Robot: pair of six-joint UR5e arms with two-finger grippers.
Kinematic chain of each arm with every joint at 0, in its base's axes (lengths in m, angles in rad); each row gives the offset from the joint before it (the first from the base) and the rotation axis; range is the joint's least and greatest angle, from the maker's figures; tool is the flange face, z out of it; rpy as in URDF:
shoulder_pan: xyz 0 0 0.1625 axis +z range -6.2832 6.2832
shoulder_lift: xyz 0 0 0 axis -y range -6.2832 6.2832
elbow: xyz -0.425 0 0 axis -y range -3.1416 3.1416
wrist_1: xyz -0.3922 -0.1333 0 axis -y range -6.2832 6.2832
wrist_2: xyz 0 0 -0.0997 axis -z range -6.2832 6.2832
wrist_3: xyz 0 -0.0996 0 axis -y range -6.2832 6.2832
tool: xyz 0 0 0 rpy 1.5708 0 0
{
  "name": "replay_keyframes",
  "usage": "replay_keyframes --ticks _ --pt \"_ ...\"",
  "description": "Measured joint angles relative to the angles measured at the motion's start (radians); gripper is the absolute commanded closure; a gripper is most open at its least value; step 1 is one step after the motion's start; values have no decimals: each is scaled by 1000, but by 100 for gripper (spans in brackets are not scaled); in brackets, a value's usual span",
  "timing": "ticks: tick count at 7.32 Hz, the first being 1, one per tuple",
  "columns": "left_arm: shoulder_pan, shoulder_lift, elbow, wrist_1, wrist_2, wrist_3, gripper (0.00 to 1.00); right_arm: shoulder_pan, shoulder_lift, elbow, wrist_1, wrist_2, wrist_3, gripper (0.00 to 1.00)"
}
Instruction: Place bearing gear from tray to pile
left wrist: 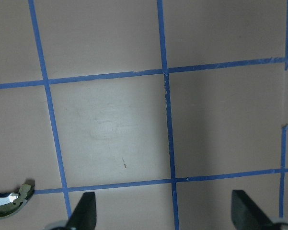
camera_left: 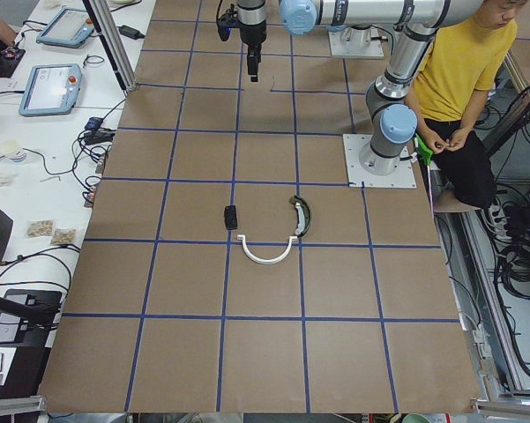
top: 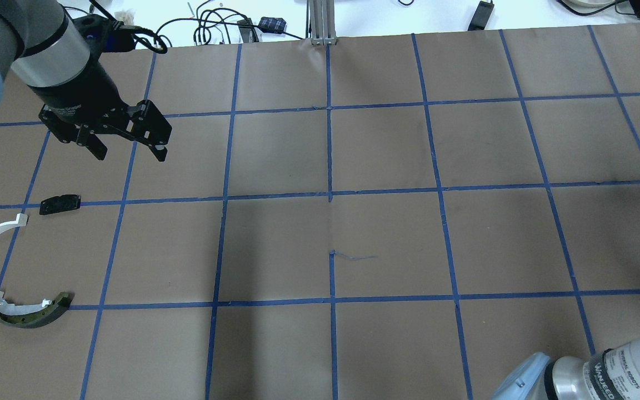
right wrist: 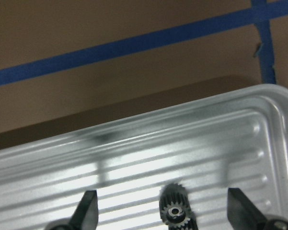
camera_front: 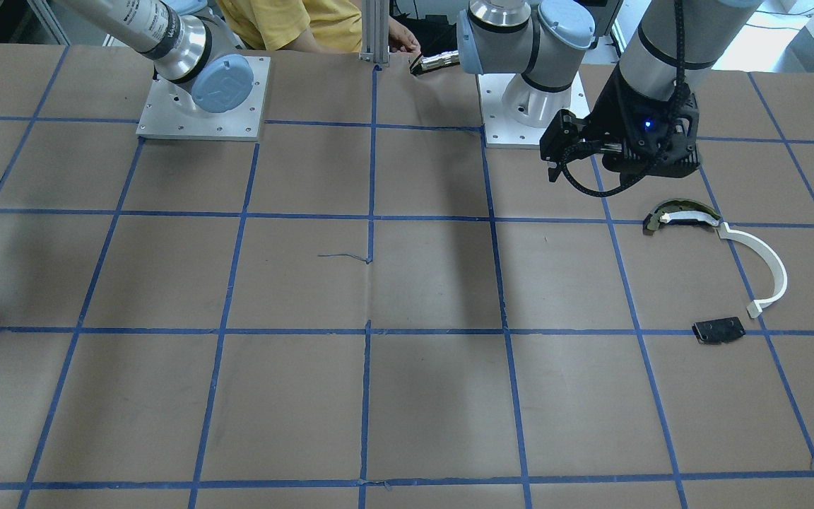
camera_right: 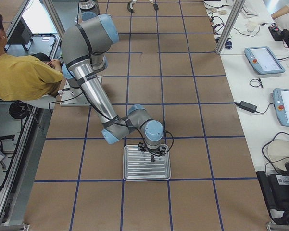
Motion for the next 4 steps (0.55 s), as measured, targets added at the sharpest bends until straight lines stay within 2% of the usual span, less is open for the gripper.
replay_keyframes --ticks 4 --pt "0 -1 0 -1 1 0 0 0 7 -1 -24 3 -59 20"
